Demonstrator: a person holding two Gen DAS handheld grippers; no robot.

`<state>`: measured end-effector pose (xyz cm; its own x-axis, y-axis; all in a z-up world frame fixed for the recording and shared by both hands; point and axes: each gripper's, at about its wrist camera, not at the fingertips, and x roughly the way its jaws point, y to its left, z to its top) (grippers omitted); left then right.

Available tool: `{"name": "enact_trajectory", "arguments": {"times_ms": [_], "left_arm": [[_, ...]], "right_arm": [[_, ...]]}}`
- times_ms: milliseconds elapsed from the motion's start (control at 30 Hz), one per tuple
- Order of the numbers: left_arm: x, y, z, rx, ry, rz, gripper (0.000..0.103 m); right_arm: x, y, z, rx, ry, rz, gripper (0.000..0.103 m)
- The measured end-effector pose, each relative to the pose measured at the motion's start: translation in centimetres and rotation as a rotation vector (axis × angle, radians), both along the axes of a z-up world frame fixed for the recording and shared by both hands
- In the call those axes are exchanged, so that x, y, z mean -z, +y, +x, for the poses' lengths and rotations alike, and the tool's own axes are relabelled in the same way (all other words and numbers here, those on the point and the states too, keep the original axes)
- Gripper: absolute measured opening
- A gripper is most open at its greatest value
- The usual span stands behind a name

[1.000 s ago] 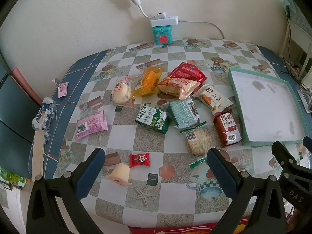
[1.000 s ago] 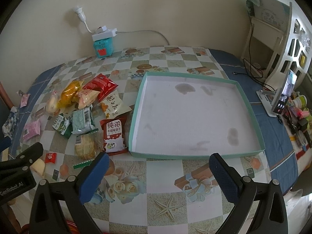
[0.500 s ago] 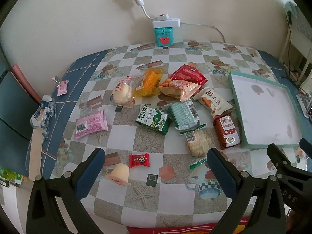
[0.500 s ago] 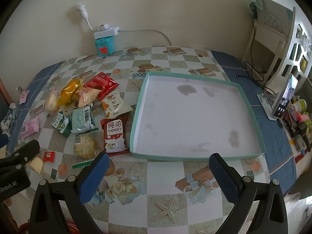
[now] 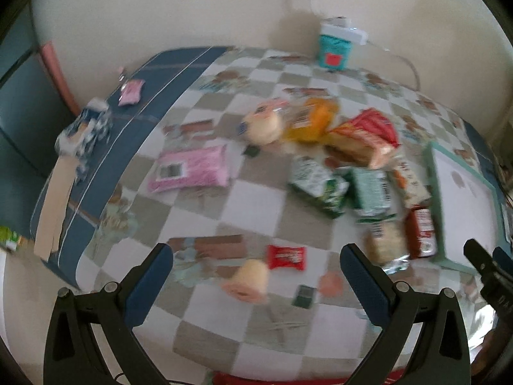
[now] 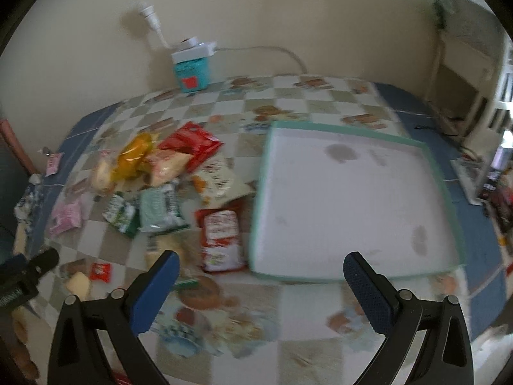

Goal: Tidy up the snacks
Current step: 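Grasp the cream pudding cup with left tool while right tool grasps the round biscuit pack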

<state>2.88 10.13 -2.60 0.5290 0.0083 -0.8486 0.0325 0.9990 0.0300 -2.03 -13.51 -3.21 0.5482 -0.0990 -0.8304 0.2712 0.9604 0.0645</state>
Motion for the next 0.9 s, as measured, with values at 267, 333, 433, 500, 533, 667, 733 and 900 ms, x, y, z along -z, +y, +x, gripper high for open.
{"name": "enact_trajectory", "arguments": {"times_ms": [267,333,433,500,533,667,733,900], "left_arm": [[4.1,2.1,0.7,-0.026,0.177,-0.061,0.103],[4.8,2.1,0.7,-0.025,0.200,-0.063,0.103],[5.6,1.6,0.5,-0.002,0.222,-0.061,0.103],[5.9,1.3,0.4,0.016,0.231,-0.066,0.103],[6.1,1.0,0.3,0.026,0.238,-0.070,0.102],[6.7,0.8,0.5,0.040,0.262,-0.091,0.089],[7.2,0.9,0.6,0.036,0.284,-0.104,0.083],[8.0,1.3,0.6,0.026,0.318,-0.136,0.062]], "right_arm": [[2.4,5.2,3.5,-0.148,0.054,0.032,0.102],[3.0,6.3,4.0,-0.184,0.066,0.042,0.098],[3.8,7.3,4.6,-0.225,0.090,0.059,0.091],[4.3,7.8,4.9,-0.243,0.104,0.068,0.086],[4.5,8.0,5.1,-0.252,0.111,0.071,0.082],[5.7,8.4,5.6,-0.260,0.151,0.082,0.076],[6.3,8.4,5.8,-0.259,0.173,0.088,0.070],[7.3,8.3,6.0,-0.252,0.212,0.096,0.055]]}}
